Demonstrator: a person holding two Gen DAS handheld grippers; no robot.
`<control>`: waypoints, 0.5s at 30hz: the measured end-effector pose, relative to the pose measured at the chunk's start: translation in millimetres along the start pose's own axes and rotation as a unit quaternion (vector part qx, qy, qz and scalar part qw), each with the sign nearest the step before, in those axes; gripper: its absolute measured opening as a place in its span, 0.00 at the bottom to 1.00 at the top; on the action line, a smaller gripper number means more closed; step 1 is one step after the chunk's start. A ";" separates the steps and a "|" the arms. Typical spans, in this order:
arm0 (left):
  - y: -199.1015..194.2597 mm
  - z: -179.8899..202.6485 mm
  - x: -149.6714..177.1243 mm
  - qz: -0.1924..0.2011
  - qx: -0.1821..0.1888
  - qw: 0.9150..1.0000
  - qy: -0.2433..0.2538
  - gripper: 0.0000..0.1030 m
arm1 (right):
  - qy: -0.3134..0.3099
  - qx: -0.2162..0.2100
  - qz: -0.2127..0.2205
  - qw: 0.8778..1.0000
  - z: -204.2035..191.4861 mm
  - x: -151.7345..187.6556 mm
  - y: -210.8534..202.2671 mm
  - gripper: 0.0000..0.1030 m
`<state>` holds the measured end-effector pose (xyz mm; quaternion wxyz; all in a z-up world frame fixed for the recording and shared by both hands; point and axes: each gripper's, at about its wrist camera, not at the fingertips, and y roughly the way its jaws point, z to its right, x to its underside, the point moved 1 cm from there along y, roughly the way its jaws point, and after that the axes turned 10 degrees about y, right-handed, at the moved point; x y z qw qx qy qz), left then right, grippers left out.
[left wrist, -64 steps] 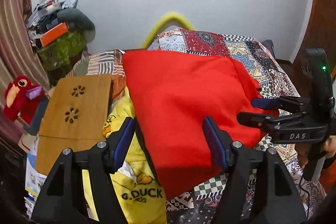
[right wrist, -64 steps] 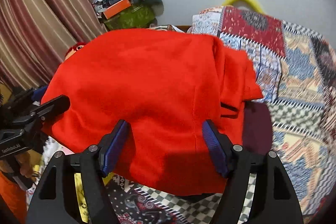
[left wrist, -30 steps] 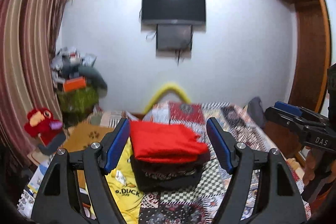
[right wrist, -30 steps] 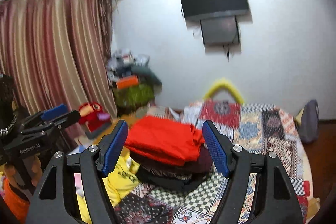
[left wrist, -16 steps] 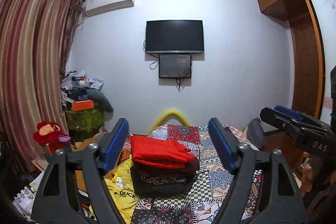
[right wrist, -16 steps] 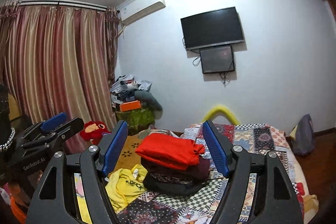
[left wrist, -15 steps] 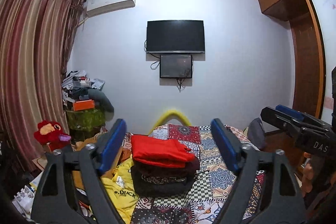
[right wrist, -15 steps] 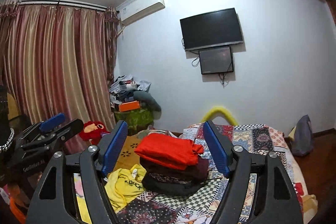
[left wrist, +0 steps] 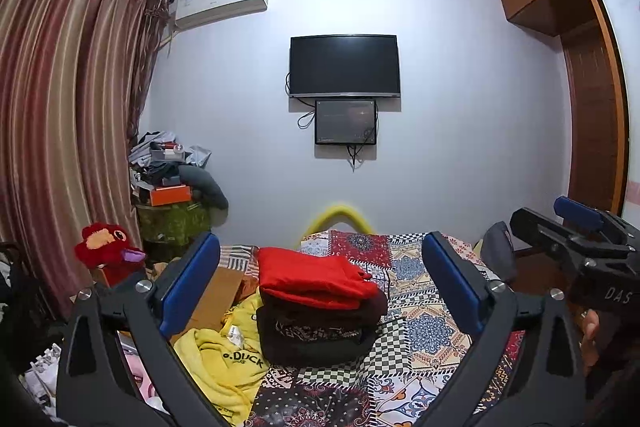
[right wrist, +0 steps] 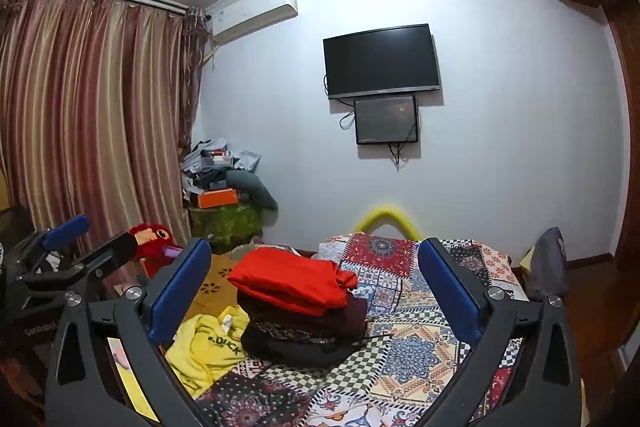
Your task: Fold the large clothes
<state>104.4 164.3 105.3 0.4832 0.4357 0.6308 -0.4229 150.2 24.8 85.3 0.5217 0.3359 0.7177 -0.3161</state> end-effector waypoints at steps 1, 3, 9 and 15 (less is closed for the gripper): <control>0.0 0.0 0.6 0.000 0.000 1.000 0.001 0.99 | 0.000 0.001 0.000 1.000 0.4 -0.7 -0.2 1.00; -1.3 1.6 2.0 0.001 -0.001 1.000 0.002 0.99 | 0.000 0.001 -0.001 1.000 1.6 0.6 -2.2 1.00; 1.4 2.4 4.1 -0.003 0.003 1.000 -0.003 0.99 | 0.002 0.001 -0.005 1.000 3.3 1.6 -3.0 1.00; 4.9 1.5 5.9 -0.007 0.004 1.000 -0.005 1.00 | 0.002 0.005 -0.007 1.000 4.5 2.9 -4.4 1.00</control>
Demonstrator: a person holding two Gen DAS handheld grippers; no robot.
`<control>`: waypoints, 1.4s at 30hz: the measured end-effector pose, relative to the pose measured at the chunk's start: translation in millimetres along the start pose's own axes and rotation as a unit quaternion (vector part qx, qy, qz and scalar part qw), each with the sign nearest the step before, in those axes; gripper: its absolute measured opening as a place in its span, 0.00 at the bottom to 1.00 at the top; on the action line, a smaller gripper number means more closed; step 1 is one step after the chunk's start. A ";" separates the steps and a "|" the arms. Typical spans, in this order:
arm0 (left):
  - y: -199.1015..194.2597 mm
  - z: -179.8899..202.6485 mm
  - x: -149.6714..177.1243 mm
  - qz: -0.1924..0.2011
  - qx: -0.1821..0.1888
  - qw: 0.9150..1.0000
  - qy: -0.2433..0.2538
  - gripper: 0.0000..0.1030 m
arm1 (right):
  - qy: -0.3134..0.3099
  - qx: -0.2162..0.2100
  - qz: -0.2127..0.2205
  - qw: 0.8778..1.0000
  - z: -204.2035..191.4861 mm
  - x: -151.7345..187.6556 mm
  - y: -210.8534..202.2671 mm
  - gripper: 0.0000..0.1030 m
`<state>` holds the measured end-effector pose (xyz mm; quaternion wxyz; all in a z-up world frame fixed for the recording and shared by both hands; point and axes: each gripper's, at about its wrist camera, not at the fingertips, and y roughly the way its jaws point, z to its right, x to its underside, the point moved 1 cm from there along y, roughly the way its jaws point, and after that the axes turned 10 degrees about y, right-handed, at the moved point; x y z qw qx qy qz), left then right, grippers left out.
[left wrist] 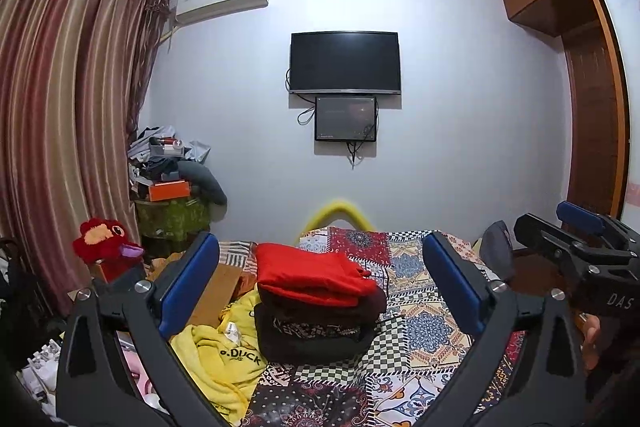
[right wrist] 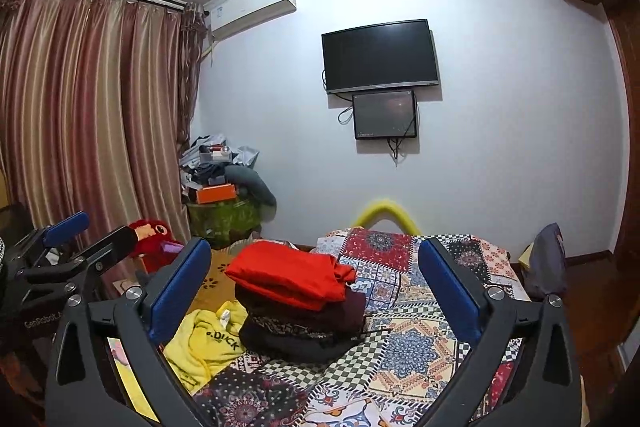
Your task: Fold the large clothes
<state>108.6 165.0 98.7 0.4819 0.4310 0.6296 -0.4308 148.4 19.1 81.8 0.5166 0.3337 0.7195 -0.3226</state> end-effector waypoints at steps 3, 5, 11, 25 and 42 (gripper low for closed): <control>2.5 0.3 0.2 -0.002 0.001 1.000 0.000 1.00 | 0.000 0.002 -0.001 1.000 0.9 -0.2 -0.7 1.00; 3.6 0.2 0.7 -0.003 0.002 1.000 0.000 1.00 | 0.000 0.002 -0.003 1.000 1.4 0.0 -1.3 1.00; 5.3 -1.2 0.7 -0.003 0.003 1.000 -0.001 1.00 | 0.001 0.004 -0.006 1.000 3.6 -0.6 -3.7 1.00; 6.5 0.1 6.1 -0.006 0.002 1.000 -0.005 1.00 | 0.002 0.005 -0.007 1.000 5.1 -1.1 -5.4 1.00; 8.8 1.5 8.6 -0.015 0.011 1.000 -0.009 1.00 | 0.004 0.007 -0.008 1.000 5.9 -1.2 -2.6 1.00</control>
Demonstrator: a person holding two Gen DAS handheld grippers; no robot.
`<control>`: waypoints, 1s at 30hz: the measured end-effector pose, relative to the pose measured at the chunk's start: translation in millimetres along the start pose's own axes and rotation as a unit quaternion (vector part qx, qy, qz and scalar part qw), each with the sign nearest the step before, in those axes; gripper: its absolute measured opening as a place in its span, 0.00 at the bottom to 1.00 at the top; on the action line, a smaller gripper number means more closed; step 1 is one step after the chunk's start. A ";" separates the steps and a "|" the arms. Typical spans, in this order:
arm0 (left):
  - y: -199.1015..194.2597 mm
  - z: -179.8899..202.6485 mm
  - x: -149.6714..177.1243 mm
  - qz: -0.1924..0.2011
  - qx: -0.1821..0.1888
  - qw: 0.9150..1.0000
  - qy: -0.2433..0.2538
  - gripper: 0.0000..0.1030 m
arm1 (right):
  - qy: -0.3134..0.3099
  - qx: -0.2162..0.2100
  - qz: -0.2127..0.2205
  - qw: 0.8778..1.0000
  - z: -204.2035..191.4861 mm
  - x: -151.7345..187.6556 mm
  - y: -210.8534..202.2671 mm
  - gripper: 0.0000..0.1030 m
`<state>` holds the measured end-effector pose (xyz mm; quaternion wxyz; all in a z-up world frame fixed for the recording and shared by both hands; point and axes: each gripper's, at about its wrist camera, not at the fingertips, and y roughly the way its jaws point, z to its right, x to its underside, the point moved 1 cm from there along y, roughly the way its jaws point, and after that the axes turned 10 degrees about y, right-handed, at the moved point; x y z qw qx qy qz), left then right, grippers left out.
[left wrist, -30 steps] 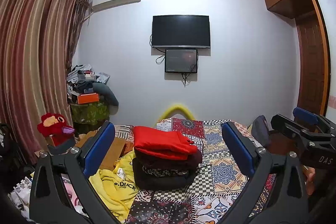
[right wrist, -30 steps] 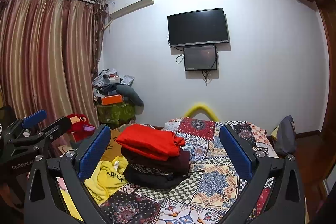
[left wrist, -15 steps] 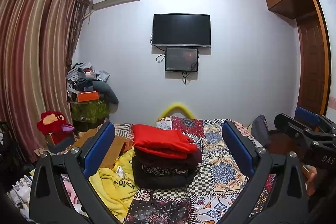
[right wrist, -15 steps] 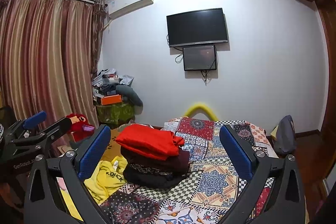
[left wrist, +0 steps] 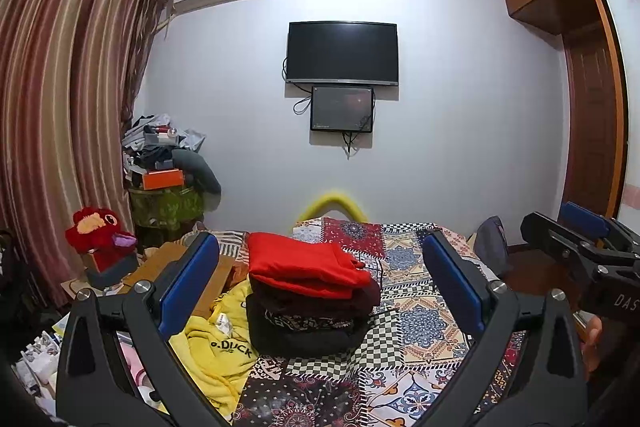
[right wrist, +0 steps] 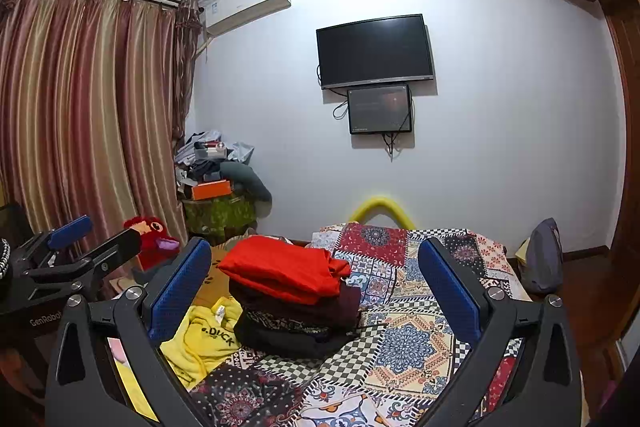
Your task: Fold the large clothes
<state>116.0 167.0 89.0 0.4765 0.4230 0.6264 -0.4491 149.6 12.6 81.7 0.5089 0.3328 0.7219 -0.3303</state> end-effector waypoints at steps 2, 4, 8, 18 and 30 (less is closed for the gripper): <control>-0.8 0.0 0.7 0.000 0.002 1.000 -0.001 1.00 | 0.000 0.000 0.000 1.000 0.1 -0.3 0.2 1.00; -0.6 0.4 1.4 -0.001 0.004 1.000 -0.001 1.00 | 0.000 0.000 0.001 1.000 0.2 -0.3 0.1 1.00; -0.1 3.1 1.2 0.000 0.013 1.000 0.003 1.00 | 0.002 0.000 0.001 1.000 0.7 0.1 0.8 1.00; -3.1 7.5 -0.5 0.000 0.020 1.000 0.009 1.00 | 0.004 0.002 0.001 1.000 0.1 0.9 1.1 1.00; -4.7 12.3 1.9 -0.009 0.024 1.000 0.004 1.00 | 0.003 0.006 0.001 1.000 -1.7 1.9 0.6 1.00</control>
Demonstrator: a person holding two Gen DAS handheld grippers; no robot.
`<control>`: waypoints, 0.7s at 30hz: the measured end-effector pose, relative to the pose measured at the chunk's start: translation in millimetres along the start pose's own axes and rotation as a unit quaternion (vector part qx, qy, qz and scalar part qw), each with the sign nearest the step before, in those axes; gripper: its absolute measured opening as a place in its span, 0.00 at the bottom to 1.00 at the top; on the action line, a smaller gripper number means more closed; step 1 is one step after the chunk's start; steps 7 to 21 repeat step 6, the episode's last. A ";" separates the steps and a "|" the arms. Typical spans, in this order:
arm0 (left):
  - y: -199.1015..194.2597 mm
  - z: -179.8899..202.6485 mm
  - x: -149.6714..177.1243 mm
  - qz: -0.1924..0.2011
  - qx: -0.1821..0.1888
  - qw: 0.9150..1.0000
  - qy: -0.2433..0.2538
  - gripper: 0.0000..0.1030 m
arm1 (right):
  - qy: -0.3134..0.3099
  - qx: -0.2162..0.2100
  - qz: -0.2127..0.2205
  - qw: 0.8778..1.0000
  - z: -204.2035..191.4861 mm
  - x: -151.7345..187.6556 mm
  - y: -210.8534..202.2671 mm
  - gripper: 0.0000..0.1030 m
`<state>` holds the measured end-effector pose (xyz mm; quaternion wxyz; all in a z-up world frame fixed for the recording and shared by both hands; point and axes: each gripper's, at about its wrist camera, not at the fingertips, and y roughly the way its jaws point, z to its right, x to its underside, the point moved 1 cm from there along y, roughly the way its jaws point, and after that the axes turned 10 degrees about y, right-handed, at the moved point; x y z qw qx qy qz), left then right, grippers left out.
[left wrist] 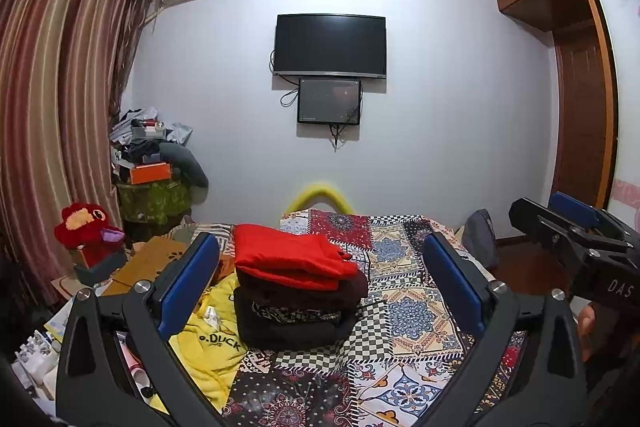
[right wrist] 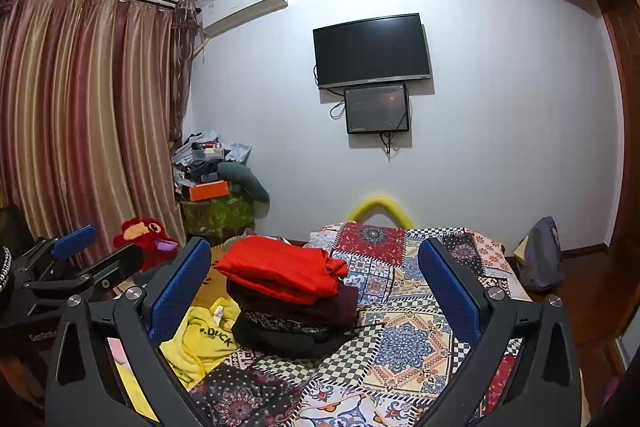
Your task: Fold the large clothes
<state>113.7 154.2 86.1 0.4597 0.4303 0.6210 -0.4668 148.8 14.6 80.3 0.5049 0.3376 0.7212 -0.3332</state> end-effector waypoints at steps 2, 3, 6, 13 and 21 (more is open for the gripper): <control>-0.5 0.1 -0.5 0.001 0.000 1.000 0.003 1.00 | 0.001 0.000 0.000 1.000 0.2 0.7 0.4 1.00; -1.0 0.3 -0.3 0.001 -0.001 1.000 0.004 1.00 | 0.000 0.001 -0.001 1.000 0.1 0.9 0.7 1.00; -1.0 0.0 -0.5 0.000 0.001 1.000 0.003 1.00 | 0.001 0.001 -0.002 1.000 0.4 0.8 1.1 1.00; -1.0 0.0 -0.5 0.000 0.001 1.000 0.003 1.00 | 0.001 0.001 -0.002 1.000 0.4 0.8 1.1 1.00; -1.0 0.0 -0.5 0.000 0.001 1.000 0.003 1.00 | 0.001 0.001 -0.002 1.000 0.4 0.8 1.1 1.00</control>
